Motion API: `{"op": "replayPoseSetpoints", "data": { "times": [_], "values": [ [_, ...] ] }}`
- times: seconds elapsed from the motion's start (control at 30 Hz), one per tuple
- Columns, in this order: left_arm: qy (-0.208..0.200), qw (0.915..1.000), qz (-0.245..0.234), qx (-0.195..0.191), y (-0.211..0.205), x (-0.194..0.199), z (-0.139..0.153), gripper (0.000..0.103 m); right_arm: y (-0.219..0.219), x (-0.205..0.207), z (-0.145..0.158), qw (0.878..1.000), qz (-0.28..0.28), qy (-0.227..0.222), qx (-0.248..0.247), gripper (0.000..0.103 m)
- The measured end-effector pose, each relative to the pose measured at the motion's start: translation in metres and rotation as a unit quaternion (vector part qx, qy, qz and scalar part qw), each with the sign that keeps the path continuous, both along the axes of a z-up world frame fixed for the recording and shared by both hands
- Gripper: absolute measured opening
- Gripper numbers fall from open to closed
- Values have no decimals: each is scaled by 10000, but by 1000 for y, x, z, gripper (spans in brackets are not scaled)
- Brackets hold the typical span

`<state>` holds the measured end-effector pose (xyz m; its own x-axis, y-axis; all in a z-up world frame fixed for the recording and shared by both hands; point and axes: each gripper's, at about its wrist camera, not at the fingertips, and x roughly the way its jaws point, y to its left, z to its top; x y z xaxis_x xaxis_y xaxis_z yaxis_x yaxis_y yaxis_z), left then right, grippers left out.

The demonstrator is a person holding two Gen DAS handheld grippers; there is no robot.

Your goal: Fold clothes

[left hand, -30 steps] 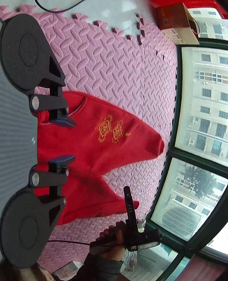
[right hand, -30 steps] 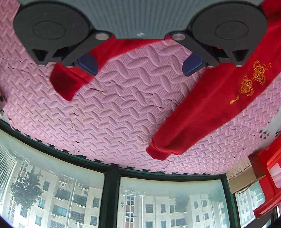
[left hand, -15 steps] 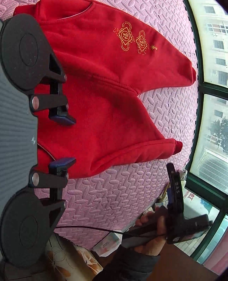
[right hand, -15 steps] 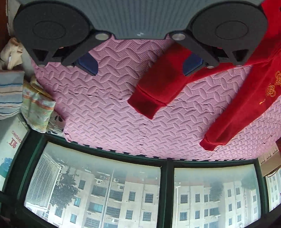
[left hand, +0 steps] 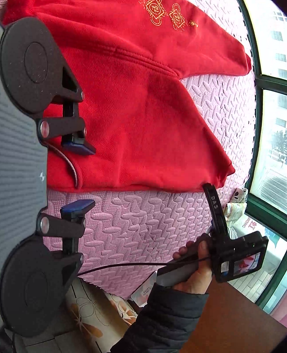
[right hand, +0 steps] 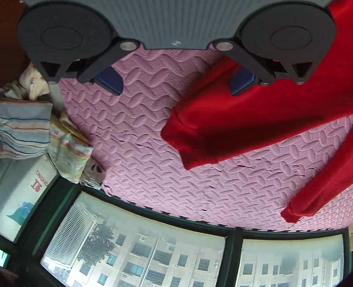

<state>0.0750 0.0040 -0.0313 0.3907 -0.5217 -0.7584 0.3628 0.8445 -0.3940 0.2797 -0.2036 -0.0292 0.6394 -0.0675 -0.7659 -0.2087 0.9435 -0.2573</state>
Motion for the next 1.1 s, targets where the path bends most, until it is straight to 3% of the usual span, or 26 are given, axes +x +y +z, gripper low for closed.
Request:
{"op": "replayPoseSetpoints", "data": {
  "times": [0.17,0.33,0.4,0.47,0.5,0.6,0.7,0.97,1.07,1.1],
  "values": [
    [-99,9999,-75,21,3,-1,5,48,-26,3,4,9940,-129,252,1055,101],
    [-55,9997,-114,185,9,-7,1,46,-21,18,-10,9895,-258,375,1375,81],
    [-73,9996,-172,215,8,-8,0,45,-19,23,-16,9873,-309,424,1502,57],
    [-66,9996,-204,202,6,-7,-2,40,-17,29,-21,9850,-356,464,1626,47],
    [-49,9996,-217,173,5,-5,-3,34,-16,31,-21,9842,-357,447,1675,32],
    [-9,9996,-277,63,0,2,-5,24,-13,39,-18,9845,-414,279,1683,18],
    [68,9994,-321,-133,-7,11,-10,14,-9,49,-18,9855,-389,252,1631,13],
    [252,9974,-253,-624,-39,58,-19,10,-2,92,-14,9905,-307,-45,1338,9],
    [242,9968,-226,-729,-47,70,-16,10,-3,111,-19,9913,-356,66,1262,13],
    [181,9968,-207,-752,-44,69,-12,12,-3,110,-19,9919,-329,31,1229,20]
  ]
}}
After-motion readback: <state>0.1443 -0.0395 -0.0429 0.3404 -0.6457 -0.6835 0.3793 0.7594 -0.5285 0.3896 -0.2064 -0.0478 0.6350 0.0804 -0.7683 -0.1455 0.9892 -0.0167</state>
